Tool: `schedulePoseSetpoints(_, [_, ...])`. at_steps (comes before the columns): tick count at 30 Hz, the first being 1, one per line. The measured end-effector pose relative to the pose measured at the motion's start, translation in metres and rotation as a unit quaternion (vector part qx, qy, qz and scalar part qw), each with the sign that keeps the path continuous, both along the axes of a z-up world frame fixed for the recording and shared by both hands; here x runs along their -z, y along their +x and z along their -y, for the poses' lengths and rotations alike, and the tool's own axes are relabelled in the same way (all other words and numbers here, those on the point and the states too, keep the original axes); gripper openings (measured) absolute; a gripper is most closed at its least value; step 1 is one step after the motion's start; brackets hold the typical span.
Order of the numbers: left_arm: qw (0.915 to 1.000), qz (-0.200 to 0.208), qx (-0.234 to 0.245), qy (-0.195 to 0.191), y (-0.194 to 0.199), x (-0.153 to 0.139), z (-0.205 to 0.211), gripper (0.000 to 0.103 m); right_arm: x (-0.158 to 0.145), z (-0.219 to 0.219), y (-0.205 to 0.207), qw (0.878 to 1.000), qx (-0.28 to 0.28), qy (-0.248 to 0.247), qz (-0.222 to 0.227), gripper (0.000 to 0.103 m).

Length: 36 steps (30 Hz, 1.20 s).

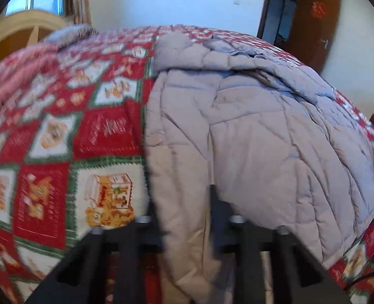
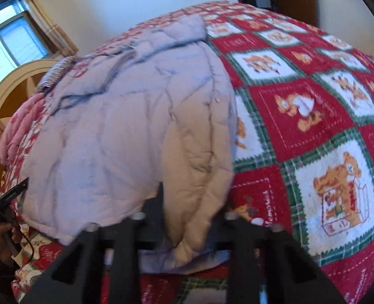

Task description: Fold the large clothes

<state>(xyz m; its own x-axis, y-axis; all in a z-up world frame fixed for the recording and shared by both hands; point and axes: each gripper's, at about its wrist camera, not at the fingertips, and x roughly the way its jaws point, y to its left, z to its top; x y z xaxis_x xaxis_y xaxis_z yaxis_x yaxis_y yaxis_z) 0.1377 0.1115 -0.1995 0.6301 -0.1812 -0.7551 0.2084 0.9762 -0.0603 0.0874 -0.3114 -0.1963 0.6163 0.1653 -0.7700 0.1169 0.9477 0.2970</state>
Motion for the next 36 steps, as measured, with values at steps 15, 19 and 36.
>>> schedulePoseSetpoints(15, [0.9755,0.155,0.073,-0.138,-0.065,-0.170,-0.033,0.008,-0.147,0.005,-0.063,0.983,-0.039,0.027,0.178,0.012])
schedulePoseSetpoints(19, [0.9723,0.190,0.072,-0.116,-0.038,-0.199,-0.027,0.010,-0.190,0.008,-0.055,0.972,-0.037,0.029,0.229,0.012])
schedulePoseSetpoints(36, [0.9698,0.117,-0.008,-0.214,0.161,-0.234,-0.036,0.023,-0.221,0.038,0.146,0.973,0.040,0.038,0.223,0.012])
